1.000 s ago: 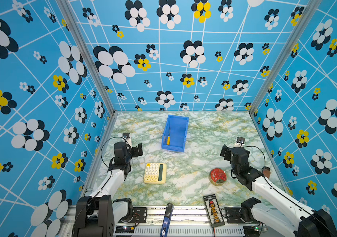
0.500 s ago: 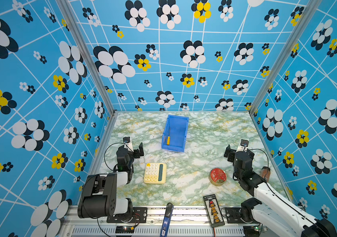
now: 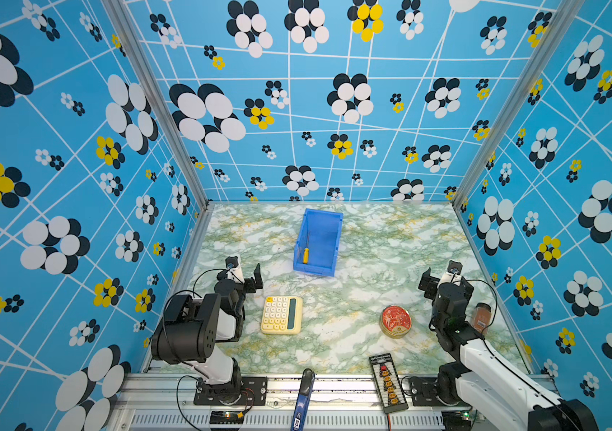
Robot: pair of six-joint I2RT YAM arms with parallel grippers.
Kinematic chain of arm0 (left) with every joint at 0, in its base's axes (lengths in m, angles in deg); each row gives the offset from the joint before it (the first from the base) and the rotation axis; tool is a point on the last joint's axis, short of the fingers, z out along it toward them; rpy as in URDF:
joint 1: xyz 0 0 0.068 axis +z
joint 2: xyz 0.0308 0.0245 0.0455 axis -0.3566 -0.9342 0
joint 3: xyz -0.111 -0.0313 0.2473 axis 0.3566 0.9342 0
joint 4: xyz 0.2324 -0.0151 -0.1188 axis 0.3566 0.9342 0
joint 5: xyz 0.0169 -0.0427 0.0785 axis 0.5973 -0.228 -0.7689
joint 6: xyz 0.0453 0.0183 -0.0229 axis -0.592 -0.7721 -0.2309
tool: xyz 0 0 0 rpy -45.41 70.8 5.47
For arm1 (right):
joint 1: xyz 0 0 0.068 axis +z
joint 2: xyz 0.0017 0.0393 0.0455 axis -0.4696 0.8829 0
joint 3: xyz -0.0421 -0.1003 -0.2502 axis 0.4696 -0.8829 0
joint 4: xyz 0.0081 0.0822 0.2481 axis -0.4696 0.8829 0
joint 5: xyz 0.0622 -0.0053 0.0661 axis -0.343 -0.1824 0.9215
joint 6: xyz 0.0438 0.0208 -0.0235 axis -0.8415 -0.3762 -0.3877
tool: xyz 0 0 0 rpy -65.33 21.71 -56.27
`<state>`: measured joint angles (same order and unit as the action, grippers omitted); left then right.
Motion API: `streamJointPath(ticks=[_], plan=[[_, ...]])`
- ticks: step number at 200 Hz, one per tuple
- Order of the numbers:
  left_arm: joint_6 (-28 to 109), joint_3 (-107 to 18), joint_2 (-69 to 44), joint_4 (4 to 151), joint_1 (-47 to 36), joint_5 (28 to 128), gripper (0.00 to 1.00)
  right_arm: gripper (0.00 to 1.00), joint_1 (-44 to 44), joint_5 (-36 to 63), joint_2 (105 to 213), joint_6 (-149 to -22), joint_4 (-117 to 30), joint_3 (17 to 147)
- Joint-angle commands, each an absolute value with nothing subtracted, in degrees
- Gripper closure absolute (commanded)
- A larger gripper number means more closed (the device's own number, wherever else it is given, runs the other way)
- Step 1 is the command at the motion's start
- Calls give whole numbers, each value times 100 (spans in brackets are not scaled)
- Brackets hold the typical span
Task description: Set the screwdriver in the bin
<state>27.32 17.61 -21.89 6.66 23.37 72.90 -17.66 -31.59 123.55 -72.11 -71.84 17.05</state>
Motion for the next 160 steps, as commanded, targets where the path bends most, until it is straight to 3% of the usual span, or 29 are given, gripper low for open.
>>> streamJointPath(ticks=[1, 98, 115, 160], plan=[[2711, 1745, -2140, 478, 2309, 7147, 1, 1, -2052, -2625, 12998, -7484, -8259, 1645], [2752, 1857, -2214, 181, 2317, 7058, 1, 1, -2306, -1540, 16189, -6771, -10354, 2481], [2763, 1882, -2210, 159, 2315, 7026, 1, 1, -2373, -1387, 15920, -6933, -9370, 2747], [2763, 1878, -2210, 156, 2314, 7028, 1, 1, -2423, -1331, 16028, -6928, -9673, 2688]])
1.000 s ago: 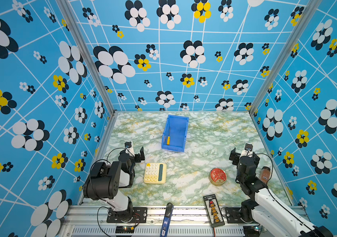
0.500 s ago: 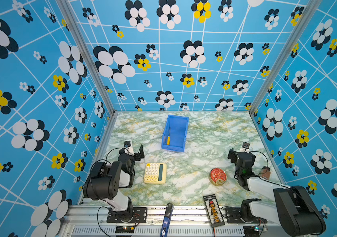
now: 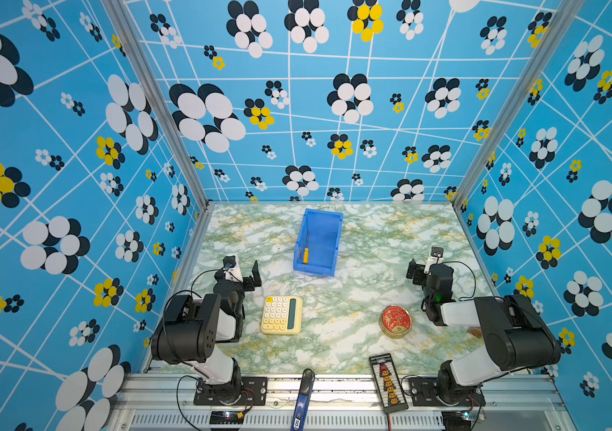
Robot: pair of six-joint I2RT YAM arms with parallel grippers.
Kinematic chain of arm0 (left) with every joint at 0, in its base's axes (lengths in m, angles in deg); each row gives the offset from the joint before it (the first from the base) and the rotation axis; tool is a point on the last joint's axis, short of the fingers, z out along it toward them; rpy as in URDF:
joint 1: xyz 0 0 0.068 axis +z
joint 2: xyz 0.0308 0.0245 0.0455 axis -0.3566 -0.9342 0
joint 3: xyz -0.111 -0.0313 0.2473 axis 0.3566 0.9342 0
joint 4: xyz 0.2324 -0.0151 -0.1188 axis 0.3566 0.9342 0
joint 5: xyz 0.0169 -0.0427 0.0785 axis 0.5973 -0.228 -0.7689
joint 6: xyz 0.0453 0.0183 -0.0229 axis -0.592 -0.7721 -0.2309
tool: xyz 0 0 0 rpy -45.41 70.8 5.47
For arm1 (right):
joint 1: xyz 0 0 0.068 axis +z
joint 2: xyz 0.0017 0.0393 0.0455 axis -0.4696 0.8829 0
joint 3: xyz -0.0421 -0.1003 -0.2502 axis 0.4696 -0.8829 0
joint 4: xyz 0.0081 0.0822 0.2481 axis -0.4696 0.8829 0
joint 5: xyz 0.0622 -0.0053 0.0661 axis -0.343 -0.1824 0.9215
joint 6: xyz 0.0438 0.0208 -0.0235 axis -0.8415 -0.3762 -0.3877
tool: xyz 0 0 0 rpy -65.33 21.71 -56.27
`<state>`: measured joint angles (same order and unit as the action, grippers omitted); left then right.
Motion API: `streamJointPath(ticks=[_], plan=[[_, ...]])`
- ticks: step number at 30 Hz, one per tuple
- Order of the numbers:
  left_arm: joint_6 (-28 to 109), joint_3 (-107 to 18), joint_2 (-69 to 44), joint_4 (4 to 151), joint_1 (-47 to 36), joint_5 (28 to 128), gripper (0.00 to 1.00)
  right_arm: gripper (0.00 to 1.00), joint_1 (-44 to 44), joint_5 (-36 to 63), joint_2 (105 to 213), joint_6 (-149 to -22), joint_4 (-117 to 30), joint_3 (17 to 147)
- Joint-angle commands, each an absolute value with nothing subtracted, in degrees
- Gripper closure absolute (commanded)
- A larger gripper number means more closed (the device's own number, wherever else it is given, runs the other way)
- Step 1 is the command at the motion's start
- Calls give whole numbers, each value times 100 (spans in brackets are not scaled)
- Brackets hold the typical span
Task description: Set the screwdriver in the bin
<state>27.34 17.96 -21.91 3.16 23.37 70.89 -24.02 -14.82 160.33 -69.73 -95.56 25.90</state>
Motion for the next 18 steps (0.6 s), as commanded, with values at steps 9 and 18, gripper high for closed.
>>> streamJointPath(ticks=[9, 18], plan=[[2762, 1879, -2210, 156, 2313, 7023, 1, 1, -2425, -1328, 16022, -6934, -9670, 2686], [2771, 1875, -2211, 159, 2314, 7013, 1, 1, -2425, -1330, 16024, -6935, -9654, 2687]])
